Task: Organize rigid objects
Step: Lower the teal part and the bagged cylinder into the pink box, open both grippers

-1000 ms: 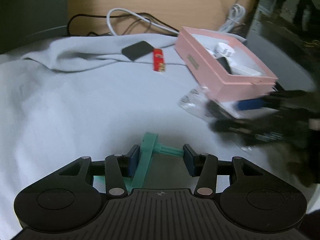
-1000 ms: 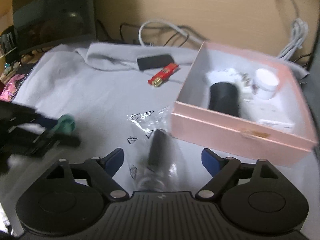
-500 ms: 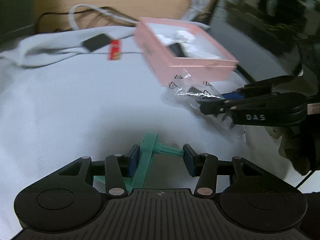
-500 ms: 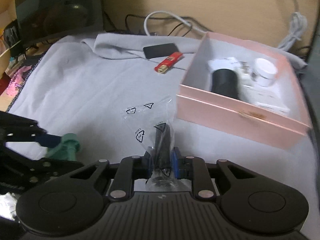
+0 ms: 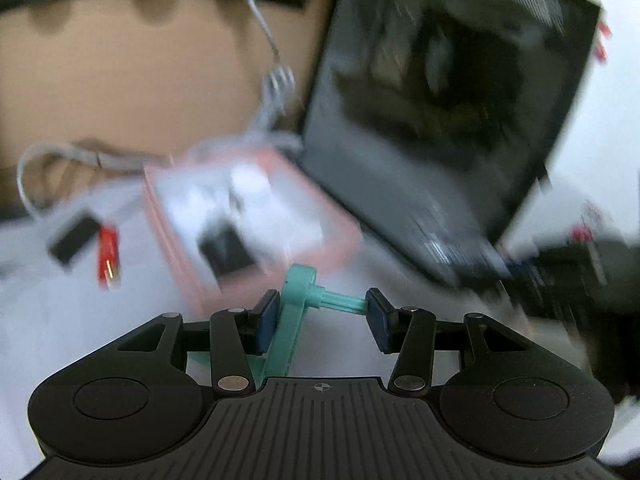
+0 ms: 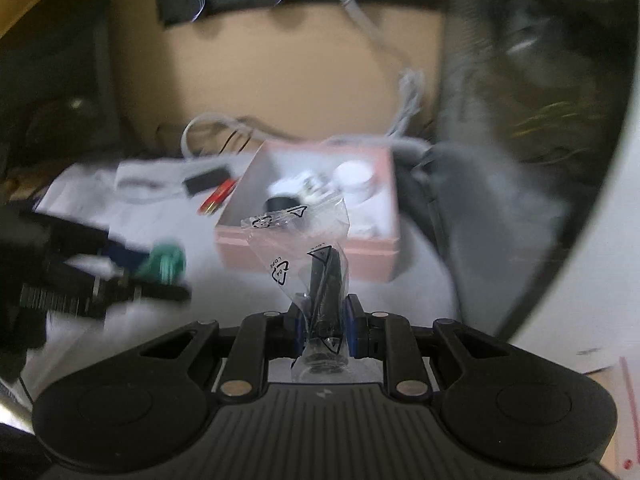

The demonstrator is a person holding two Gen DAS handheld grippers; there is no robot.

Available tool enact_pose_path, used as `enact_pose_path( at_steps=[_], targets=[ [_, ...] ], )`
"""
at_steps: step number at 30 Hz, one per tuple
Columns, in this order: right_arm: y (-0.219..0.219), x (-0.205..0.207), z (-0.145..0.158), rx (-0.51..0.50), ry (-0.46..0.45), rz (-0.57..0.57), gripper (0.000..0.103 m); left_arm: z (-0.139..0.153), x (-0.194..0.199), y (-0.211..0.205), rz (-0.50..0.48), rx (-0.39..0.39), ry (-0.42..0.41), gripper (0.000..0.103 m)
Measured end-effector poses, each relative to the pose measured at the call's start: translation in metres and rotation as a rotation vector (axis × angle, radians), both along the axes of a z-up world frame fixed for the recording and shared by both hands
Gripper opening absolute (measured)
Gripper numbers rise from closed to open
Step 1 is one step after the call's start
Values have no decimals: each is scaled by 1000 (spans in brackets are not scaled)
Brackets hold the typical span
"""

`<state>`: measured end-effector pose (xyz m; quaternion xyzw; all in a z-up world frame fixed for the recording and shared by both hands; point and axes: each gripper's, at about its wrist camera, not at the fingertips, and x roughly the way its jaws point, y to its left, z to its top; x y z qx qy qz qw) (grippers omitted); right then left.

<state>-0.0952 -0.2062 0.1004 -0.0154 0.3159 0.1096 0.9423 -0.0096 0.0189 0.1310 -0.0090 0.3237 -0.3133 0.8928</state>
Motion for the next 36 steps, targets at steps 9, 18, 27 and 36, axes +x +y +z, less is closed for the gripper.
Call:
enact_pose_path(
  at_steps=[9, 18, 27, 36],
  targets=[
    [-22, -12, 4, 31, -41, -118, 19, 67, 102, -13, 141, -128, -125, 52],
    [-16, -8, -19, 32, 3, -158, 19, 47, 141, -13, 256, -139, -59, 51],
    [-24, 19, -20, 69, 48, -144, 19, -11, 84, 20, 385, 14, 95, 51],
    [1, 96, 44, 30, -133, -69, 19, -18, 45, 59, 473, 51, 154, 51]
  ],
)
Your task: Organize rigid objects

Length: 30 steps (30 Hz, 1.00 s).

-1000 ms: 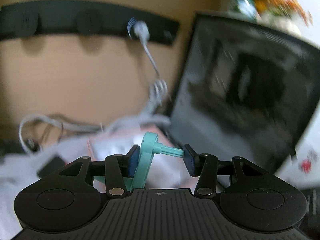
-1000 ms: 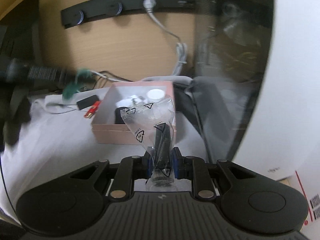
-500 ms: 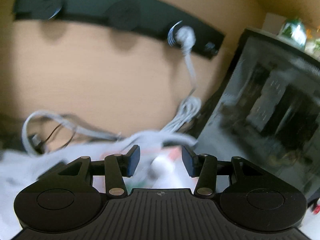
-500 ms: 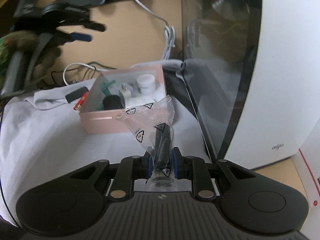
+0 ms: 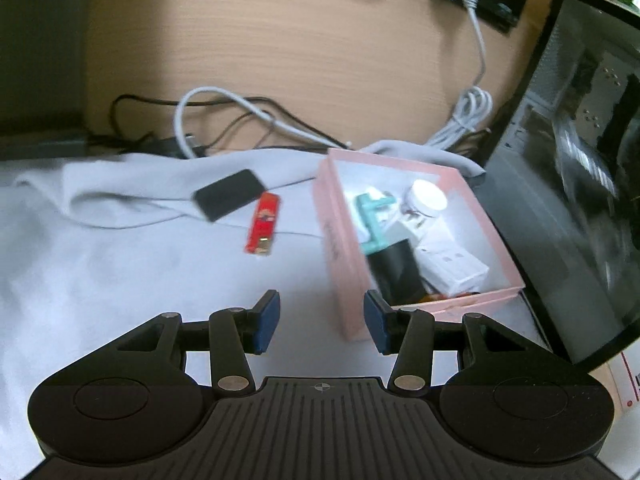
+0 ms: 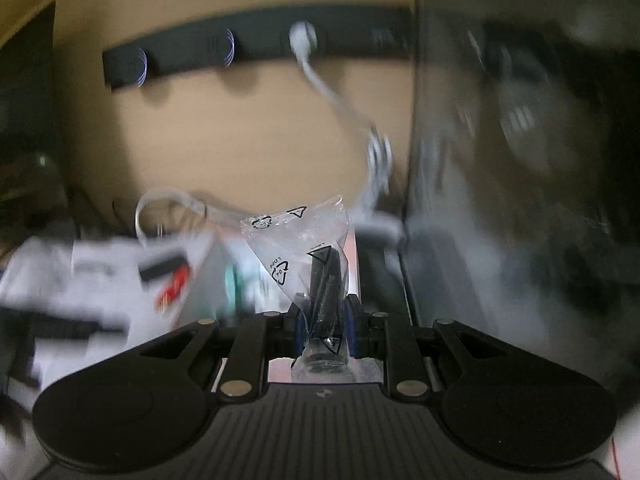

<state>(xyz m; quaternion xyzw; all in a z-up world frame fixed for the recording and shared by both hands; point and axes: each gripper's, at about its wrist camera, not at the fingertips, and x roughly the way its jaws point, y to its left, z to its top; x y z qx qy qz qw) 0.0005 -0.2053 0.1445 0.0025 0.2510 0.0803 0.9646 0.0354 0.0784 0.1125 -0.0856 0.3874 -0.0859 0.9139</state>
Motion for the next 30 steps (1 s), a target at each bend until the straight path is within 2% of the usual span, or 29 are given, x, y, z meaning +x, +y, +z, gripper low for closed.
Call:
enact_pose_path(
  at_steps=[3, 4, 5, 7, 9, 12, 15, 19, 23, 26, 28, 30],
  targets=[
    [8, 38, 16, 13, -25, -5, 20, 0, -3, 13, 33, -1, 2, 51],
    [11, 50, 15, 5, -21, 3, 25, -1, -5, 17, 43, 0, 2, 51],
    [15, 60, 13, -8, -10, 11, 30, -2, -7, 22, 51, 1, 4, 51],
    [22, 77, 4, -37, 26, -10, 56, -8, -11, 31, 59, 11, 11, 51],
    [28, 87, -12, -29, 85, -18, 56, -17, -11, 39, 70, 22, 24, 51],
    [39, 83, -33, 3, 156, 30, 56, -30, -4, 49, 86, 25, 49, 51],
    [63, 75, -45, -17, 175, 112, 56, -33, 1, 57, 116, 20, 41, 51],
    [108, 81, -42, -1, 193, 239, 55, -36, -7, 69, 156, 1, 33, 51],
    [166, 127, -32, 94, 289, 339, 55, -46, -26, 85, 218, -68, 67, 51],
    [210, 180, -42, 144, 420, 317, 56, -50, -45, 95, 243, -107, 73, 50],
    [234, 209, -57, 118, 460, 273, 56, -52, -56, 102, 262, -116, 83, 50],
    [257, 234, -75, 24, 458, 200, 56, -51, -65, 108, 272, -118, 92, 50]
  ],
)
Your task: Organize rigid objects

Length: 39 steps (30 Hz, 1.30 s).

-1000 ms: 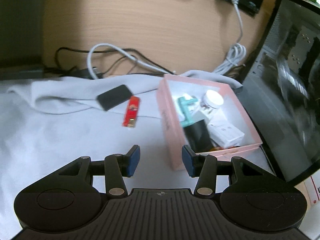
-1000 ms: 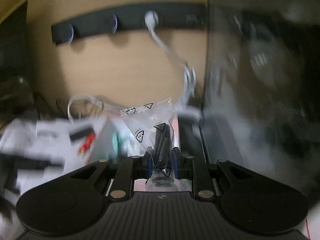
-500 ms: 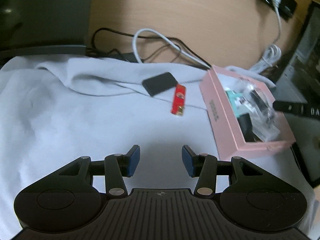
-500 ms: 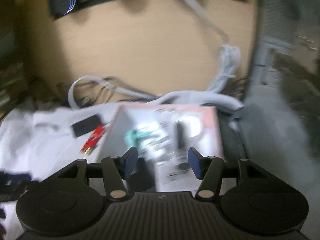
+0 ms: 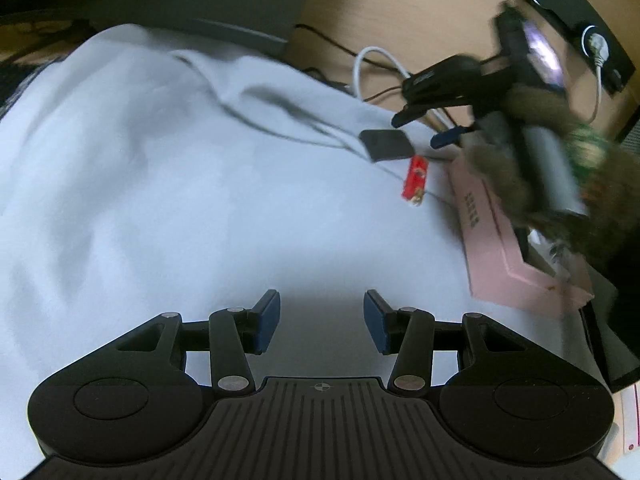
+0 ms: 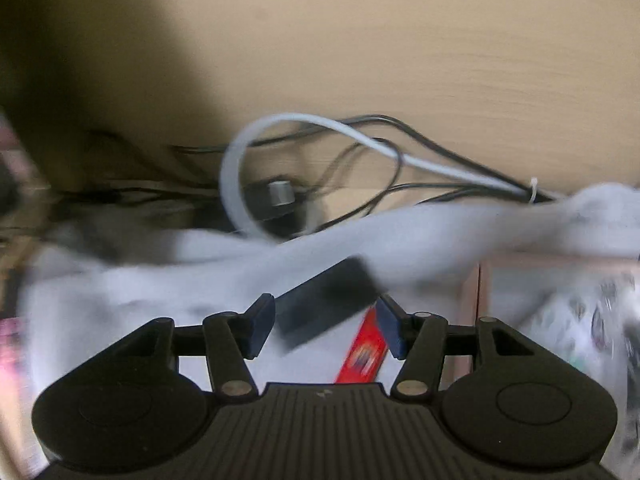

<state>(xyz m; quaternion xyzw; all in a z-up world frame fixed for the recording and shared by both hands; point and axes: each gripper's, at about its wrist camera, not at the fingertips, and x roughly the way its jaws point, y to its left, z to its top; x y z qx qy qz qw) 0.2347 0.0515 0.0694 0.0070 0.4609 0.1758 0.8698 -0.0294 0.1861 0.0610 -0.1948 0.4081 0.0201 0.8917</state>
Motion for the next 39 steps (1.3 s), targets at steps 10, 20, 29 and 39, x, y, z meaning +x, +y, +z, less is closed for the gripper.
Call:
enact_pose_path(
  at_steps=[10, 20, 29, 39],
  targets=[
    [17, 7, -29, -11, 17, 40, 39, -3, -15, 20, 51, 36, 24, 50],
    [6, -82, -45, 42, 114, 267, 18, 1, -1, 12, -6, 43, 7, 50],
    [-38, -174, -51, 11, 42, 355, 19, 11, 36, 15, -29, 106, -32, 50],
    [-84, -200, -37, 29, -49, 258, 30, 20, 171, -28, -271, 220, -95, 50]
  ],
)
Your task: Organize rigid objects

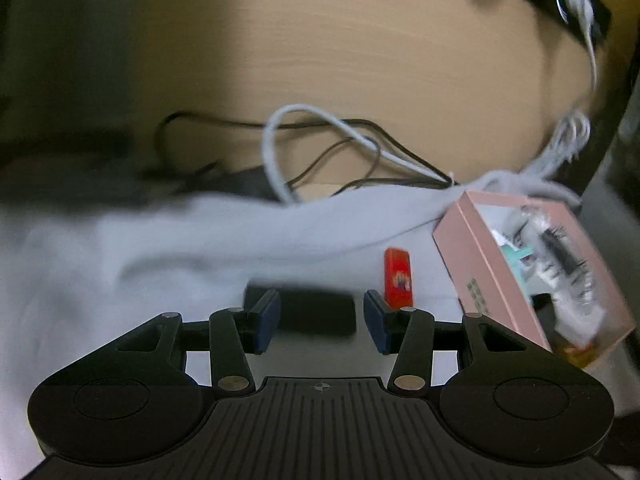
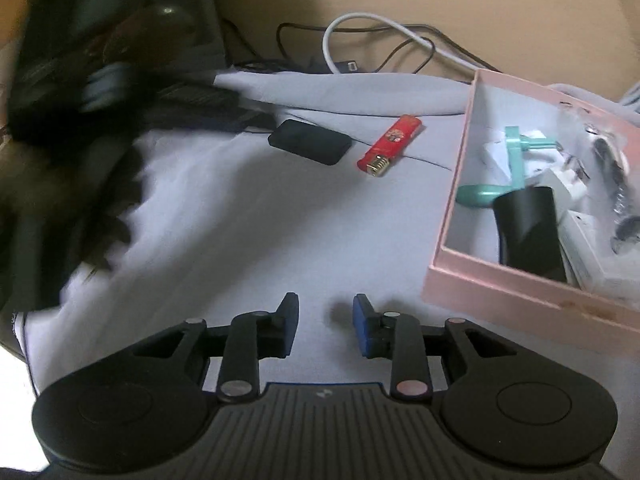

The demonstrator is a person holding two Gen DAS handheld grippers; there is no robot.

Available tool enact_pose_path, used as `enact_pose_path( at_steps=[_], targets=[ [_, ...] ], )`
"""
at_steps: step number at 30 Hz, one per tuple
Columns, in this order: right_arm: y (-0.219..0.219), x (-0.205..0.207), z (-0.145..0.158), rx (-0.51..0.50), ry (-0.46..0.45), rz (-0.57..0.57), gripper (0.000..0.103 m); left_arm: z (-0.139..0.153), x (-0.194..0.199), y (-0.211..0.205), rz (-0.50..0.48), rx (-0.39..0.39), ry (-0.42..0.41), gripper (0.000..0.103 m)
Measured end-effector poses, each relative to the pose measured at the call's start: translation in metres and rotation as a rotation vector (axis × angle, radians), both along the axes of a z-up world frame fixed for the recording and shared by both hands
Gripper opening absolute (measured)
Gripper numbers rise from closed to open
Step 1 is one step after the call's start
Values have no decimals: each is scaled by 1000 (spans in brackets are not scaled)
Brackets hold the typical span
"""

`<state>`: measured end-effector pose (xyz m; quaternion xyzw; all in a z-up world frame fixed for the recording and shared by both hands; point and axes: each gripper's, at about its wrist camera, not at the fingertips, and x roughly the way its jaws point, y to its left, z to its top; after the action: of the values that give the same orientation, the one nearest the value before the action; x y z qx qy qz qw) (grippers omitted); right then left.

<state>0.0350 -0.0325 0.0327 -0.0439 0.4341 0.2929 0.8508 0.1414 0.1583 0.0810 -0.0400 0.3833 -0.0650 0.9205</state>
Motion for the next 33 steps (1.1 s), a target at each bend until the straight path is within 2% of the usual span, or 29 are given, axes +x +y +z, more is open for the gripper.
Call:
enact_pose_path(
  at_steps=[3, 7, 9, 12, 15, 17, 21, 24, 29, 32, 33],
  targets=[
    [-6, -12, 3, -16, -14, 15, 30, -13, 38, -1, -5, 35, 52, 48],
    [-3, -14, 22, -40, -111, 17, 30, -34, 51, 3, -52, 35, 129, 30],
    [1, 0, 36, -46, -146, -13, 30, -35, 40, 7, -80, 22, 125, 28],
    [15, 34, 47, -43, -143, -58, 22, -34, 13, 13, -122, 17, 138, 27],
    [31, 69, 48, -56, -141, -73, 22, -34, -15, 20, -129, 22, 135, 27],
    [45, 88, 42, -89, -129, -81, 22, -34, -29, 26, -118, 4, 145, 27],
    [80, 128, 23, -225, -109, -147, 23, -35, -54, 35, -99, -21, 147, 27],
    [100, 152, 9, -268, -67, -167, 23, -34, -68, 42, -69, -40, 155, 27],
    [116, 156, 0, -346, -114, -177, 26, -28, -80, 51, -31, -36, 120, 27],
    [113, 151, 2, -339, -108, -168, 19, -25, -78, 49, -50, -37, 98, 27],
    [110, 148, 4, -324, -96, -161, 12, -25, -75, 46, -64, -37, 96, 27]
  ],
)
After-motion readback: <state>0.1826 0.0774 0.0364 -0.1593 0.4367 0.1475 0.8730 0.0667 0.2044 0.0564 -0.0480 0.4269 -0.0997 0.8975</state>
